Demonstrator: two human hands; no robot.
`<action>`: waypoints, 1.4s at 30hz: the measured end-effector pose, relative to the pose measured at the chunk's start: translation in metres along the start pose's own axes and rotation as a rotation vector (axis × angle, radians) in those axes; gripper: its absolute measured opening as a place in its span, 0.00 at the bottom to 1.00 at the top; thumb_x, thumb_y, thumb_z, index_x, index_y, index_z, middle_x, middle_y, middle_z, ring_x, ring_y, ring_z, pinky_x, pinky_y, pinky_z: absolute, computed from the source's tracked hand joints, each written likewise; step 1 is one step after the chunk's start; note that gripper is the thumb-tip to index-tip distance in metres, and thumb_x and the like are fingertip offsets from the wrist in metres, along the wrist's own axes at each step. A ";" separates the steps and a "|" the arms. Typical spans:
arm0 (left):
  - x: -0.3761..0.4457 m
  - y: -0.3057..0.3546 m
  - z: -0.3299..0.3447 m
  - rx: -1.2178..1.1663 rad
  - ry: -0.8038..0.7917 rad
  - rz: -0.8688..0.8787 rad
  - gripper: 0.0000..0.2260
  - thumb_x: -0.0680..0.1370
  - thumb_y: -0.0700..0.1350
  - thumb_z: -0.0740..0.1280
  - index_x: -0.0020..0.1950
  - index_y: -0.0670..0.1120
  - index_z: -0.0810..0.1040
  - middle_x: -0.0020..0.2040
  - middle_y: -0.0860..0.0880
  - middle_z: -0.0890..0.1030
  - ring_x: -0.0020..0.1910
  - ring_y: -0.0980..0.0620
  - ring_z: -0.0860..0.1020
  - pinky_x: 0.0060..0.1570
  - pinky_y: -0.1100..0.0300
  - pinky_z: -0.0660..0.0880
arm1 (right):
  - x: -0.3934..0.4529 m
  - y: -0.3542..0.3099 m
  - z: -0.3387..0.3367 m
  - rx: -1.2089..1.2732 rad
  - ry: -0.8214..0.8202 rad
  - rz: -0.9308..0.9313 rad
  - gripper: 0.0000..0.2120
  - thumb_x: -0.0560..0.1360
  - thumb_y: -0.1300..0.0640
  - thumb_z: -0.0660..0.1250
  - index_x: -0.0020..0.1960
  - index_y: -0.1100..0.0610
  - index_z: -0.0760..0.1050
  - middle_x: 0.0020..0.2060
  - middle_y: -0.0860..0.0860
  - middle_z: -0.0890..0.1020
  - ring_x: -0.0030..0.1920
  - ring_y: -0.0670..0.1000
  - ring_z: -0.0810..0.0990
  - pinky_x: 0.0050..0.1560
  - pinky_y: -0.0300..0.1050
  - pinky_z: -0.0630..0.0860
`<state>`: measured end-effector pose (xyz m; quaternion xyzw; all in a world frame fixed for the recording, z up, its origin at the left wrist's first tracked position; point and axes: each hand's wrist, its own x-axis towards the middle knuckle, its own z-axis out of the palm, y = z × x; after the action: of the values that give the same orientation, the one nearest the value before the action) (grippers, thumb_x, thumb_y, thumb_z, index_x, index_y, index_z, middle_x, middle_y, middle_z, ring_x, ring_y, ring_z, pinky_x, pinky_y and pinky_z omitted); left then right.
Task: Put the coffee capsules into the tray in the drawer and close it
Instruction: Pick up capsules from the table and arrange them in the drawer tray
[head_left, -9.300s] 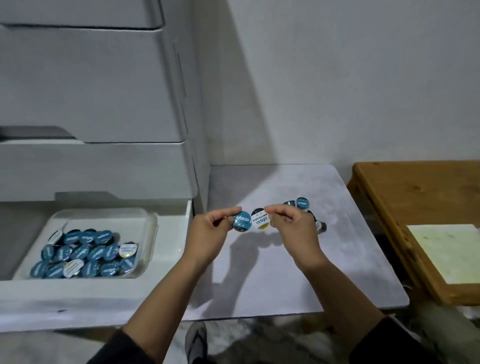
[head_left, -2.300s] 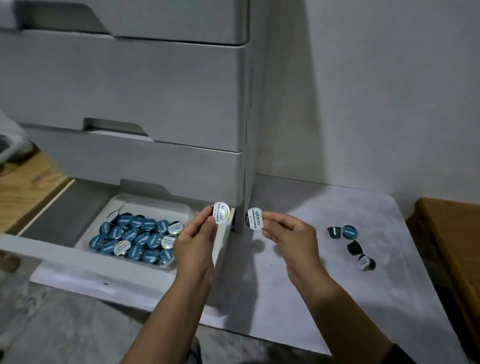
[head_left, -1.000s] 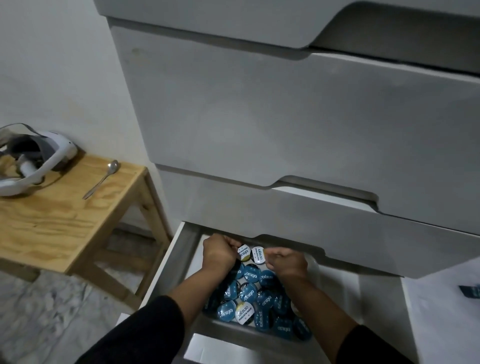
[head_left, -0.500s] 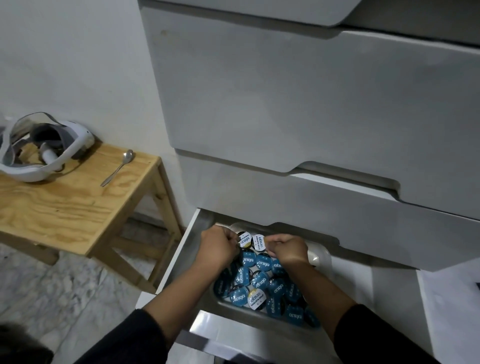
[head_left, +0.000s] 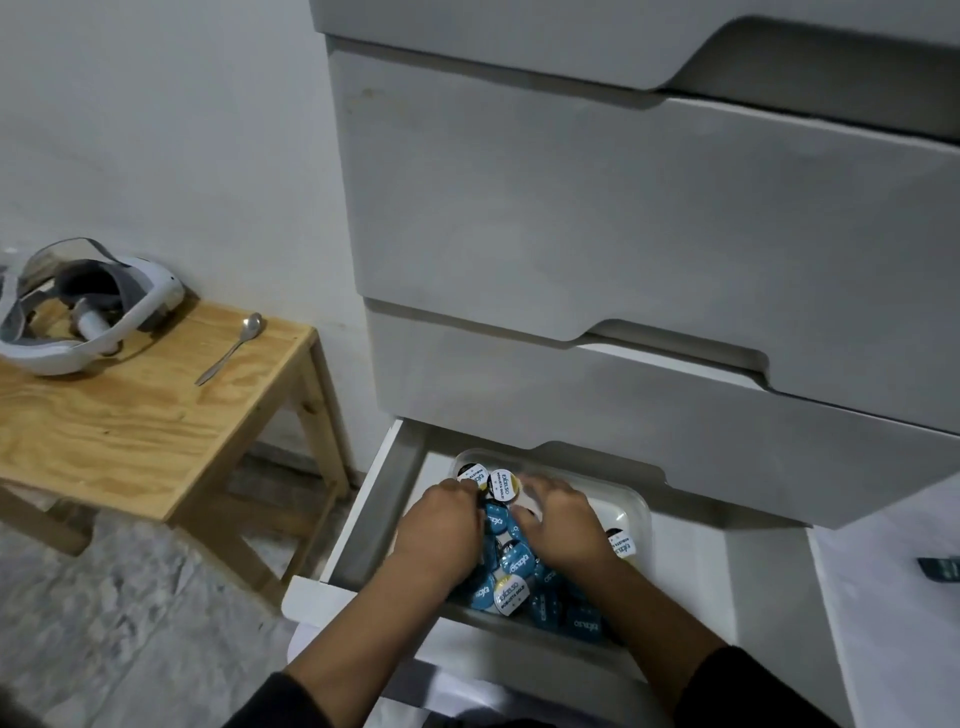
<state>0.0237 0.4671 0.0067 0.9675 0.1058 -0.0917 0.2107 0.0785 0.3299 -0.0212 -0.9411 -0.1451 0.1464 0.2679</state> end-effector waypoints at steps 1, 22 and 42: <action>-0.003 0.001 0.001 0.020 0.015 0.009 0.11 0.79 0.45 0.57 0.59 0.43 0.71 0.58 0.44 0.76 0.56 0.46 0.75 0.53 0.54 0.73 | -0.005 -0.002 -0.001 -0.078 -0.004 -0.036 0.23 0.76 0.50 0.62 0.69 0.53 0.64 0.67 0.52 0.71 0.65 0.52 0.69 0.64 0.47 0.68; -0.085 0.083 0.021 -0.067 0.241 0.078 0.26 0.79 0.49 0.59 0.75 0.49 0.52 0.74 0.50 0.60 0.72 0.53 0.60 0.70 0.60 0.61 | -0.101 0.055 -0.033 -0.402 0.456 -0.362 0.19 0.79 0.50 0.56 0.57 0.64 0.76 0.54 0.58 0.80 0.56 0.56 0.77 0.60 0.46 0.74; -0.108 0.385 0.193 -0.028 0.011 0.378 0.23 0.81 0.48 0.56 0.75 0.47 0.57 0.74 0.48 0.64 0.72 0.52 0.63 0.70 0.62 0.60 | -0.237 0.369 -0.183 -0.433 0.564 0.046 0.14 0.70 0.55 0.67 0.48 0.65 0.80 0.43 0.60 0.84 0.41 0.57 0.83 0.39 0.46 0.82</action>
<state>-0.0119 0.0246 0.0074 0.9676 -0.0754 -0.0436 0.2368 -0.0022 -0.1383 -0.0266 -0.9825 -0.0718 -0.1472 0.0884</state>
